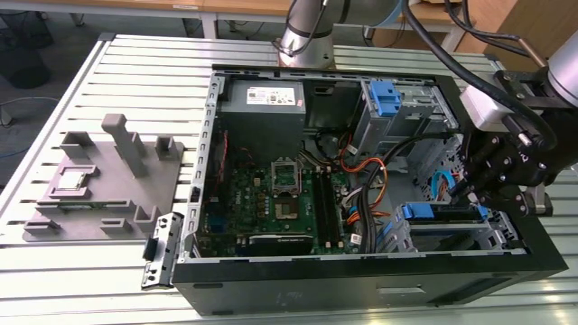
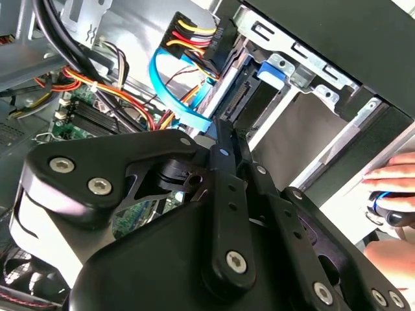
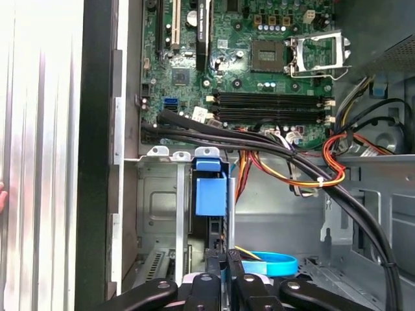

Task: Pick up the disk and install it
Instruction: 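Insert the first disk wire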

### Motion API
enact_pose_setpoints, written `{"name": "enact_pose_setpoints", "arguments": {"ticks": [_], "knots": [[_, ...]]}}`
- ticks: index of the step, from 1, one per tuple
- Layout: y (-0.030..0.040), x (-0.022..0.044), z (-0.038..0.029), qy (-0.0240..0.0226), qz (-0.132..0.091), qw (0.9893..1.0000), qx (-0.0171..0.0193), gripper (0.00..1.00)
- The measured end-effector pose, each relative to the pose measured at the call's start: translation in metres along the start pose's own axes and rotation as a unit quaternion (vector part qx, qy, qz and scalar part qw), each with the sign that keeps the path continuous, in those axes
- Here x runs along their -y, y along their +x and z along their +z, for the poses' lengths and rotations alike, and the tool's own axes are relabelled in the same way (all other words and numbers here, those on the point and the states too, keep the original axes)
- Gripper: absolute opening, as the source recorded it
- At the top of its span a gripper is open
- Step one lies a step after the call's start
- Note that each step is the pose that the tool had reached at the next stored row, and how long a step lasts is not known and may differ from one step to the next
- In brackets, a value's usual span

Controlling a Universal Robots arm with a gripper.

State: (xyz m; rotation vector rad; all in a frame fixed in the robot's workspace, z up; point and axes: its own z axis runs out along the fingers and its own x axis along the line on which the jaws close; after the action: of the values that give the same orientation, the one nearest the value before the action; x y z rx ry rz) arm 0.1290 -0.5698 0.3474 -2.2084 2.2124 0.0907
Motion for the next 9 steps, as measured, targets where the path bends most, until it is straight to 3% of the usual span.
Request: {"name": "enact_pose_setpoints", "arguments": {"ticks": [9], "knots": [[0.0010,-0.0033,0.0072,0.0117,-0.013,0.9998,-0.0005,0.16]]}}
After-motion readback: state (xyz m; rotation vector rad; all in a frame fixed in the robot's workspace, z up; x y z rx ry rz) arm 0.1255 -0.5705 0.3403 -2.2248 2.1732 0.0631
